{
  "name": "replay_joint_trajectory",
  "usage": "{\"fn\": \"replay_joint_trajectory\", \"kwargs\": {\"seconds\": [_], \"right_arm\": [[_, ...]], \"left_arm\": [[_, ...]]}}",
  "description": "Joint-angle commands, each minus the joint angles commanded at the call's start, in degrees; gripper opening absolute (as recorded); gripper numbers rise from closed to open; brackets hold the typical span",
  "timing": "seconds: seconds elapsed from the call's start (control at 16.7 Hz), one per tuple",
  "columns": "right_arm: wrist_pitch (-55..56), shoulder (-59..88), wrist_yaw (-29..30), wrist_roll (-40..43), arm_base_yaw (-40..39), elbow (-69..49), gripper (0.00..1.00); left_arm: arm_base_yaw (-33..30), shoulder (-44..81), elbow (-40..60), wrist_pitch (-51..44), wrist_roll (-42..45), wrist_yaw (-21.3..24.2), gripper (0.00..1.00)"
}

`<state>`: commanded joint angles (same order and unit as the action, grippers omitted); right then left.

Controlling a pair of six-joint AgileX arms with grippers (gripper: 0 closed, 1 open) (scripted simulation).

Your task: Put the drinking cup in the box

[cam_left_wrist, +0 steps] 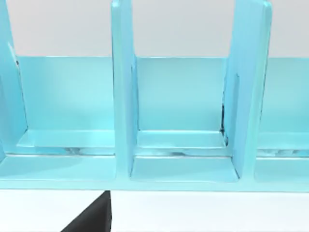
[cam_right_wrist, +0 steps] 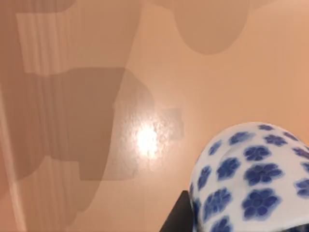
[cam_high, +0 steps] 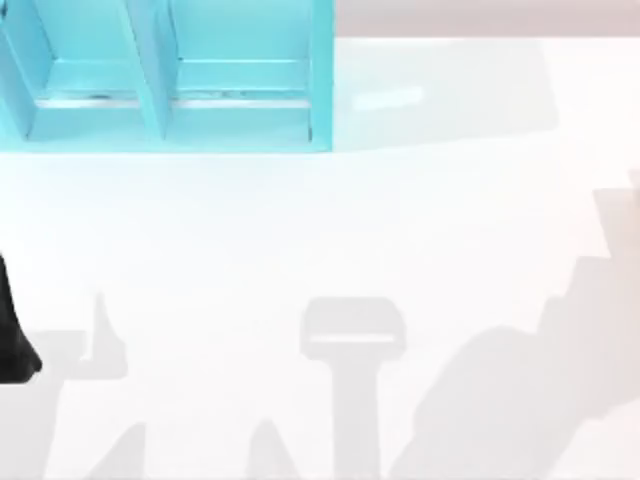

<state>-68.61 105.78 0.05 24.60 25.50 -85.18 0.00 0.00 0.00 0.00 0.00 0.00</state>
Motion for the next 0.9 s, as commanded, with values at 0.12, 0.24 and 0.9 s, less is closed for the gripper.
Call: {"fn": "replay_joint_trajectory", "kwargs": {"seconds": [0.12, 0.24, 0.9], "right_arm": [[1.52, 0.24, 0.05, 0.08, 0.0, 1.54, 0.0], [1.54, 0.25, 0.05, 0.08, 0.01, 1.56, 0.0], [1.54, 0.25, 0.05, 0.08, 0.01, 1.56, 0.75]], "left_arm": [[0.0, 0.0, 0.0, 0.0, 0.0, 0.0, 1.0], [0.0, 0.0, 0.0, 0.0, 0.0, 0.0, 1.0], [0.0, 0.0, 0.0, 0.0, 0.0, 0.0, 1.0]]}}
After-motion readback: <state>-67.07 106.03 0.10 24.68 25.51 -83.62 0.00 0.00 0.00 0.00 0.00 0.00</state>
